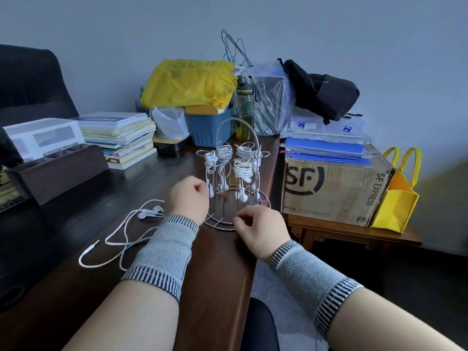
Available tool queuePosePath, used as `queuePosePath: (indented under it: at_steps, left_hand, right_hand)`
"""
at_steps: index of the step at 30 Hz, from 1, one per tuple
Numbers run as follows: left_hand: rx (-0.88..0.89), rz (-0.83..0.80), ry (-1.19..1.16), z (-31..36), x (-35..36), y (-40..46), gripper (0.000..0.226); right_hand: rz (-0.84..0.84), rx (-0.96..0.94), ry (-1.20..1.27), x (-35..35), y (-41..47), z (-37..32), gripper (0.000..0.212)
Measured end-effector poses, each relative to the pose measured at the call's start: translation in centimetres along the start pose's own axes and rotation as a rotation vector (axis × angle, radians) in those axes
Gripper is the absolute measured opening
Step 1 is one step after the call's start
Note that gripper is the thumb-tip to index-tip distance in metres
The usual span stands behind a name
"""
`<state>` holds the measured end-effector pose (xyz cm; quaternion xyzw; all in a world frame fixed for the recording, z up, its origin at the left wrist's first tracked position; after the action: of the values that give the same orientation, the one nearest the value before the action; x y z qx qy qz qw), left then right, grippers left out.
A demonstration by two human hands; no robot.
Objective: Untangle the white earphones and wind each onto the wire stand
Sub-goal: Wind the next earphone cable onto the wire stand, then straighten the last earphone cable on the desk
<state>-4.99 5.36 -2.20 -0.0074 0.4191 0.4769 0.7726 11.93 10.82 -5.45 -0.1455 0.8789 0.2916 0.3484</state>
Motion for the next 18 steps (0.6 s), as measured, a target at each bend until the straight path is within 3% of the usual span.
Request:
queuePosePath:
  at_steps: [6,18]
  left_hand:
    - [0.195,-0.257,0.303,0.5,3.8,-1.3,0.028]
    - [0.286,-0.330,0.257,1.2,5.3,-2.2,0.028]
  right_hand:
    - [-0.042,0.042,-0.203,0.7,2.2,0.6,0.031]
    - [-0.123,0.077,-0.365,2.4,5.0,1.7,0.021]
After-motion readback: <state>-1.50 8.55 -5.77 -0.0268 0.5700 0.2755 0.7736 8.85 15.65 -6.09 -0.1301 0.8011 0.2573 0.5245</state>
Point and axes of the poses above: each hand's wrist, its own y-axis towards the middle knuckle, its own x-axis out of the palm, z = x × y, the point moved 9 cm from there along y, towards the middle knuckle, and after that the axes turned 6 degrees about z, right-handed, at the moved point
